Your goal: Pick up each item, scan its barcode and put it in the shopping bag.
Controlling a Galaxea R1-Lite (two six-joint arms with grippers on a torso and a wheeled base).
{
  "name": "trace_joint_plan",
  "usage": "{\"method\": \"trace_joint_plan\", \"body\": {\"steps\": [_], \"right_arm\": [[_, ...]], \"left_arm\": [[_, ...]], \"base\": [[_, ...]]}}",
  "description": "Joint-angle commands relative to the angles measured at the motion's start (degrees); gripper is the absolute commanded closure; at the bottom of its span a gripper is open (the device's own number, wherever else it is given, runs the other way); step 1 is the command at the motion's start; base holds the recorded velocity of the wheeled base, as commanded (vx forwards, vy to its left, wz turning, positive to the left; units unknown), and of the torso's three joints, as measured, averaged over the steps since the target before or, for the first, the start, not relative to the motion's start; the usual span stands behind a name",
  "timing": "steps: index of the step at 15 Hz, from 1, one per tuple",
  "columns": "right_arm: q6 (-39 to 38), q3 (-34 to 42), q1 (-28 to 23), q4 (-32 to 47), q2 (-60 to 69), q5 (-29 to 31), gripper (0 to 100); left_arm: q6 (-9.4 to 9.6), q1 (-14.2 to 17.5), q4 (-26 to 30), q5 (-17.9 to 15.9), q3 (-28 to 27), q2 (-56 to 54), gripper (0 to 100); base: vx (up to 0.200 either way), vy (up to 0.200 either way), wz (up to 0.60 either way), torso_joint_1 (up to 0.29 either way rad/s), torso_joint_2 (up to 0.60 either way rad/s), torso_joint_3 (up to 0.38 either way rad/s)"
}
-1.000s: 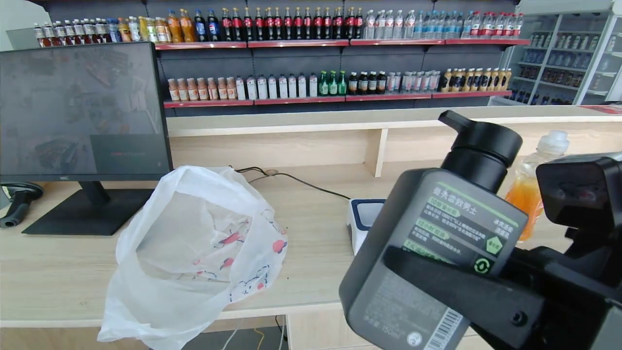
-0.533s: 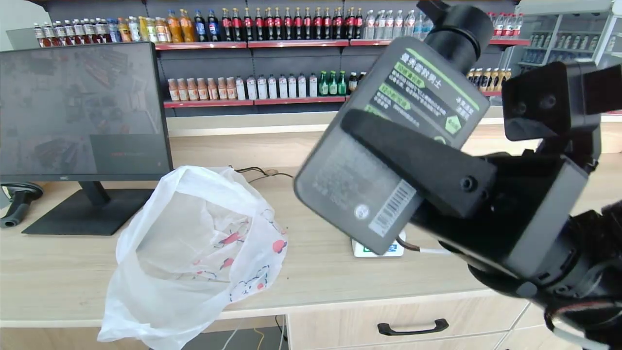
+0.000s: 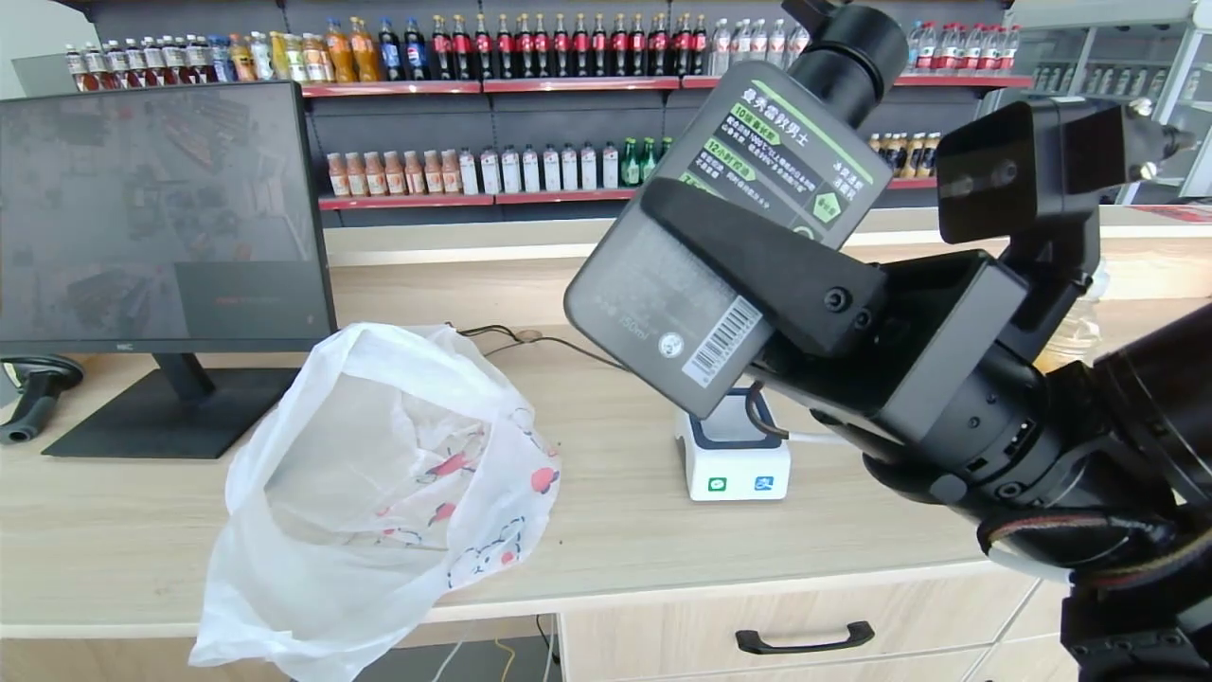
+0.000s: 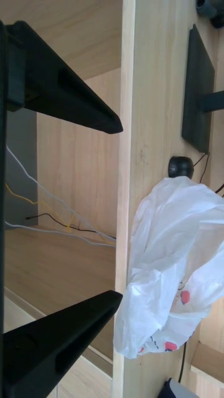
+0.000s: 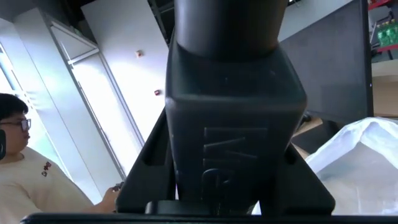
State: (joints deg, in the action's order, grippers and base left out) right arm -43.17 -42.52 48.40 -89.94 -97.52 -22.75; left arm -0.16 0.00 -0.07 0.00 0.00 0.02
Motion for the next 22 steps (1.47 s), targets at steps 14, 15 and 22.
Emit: {"method": "trace_joint_plan", "body": {"steps": [14,15,22], "right_arm": [[0.9,3.4,0.0,-0.1,0.7,0.1,100],[0.9,3.5,0.0,-0.1,0.8,0.1,100],[3.3,10.4,-1.1,-0.1,2.7,0.2,100]], "left_arm": [[-0.02,0.0,0.0,0.0,0.0,0.0,0],[-0.02,0.0,0.0,0.0,0.0,0.0,0],[-0.02,0.0,0.0,0.0,0.0,0.0,0]], "base": [[0.0,0.0,0.0,0.0,0.0,0.0],[0.0,0.0,0.0,0.0,0.0,0.0],[0.0,0.0,0.0,0.0,0.0,0.0]]}}
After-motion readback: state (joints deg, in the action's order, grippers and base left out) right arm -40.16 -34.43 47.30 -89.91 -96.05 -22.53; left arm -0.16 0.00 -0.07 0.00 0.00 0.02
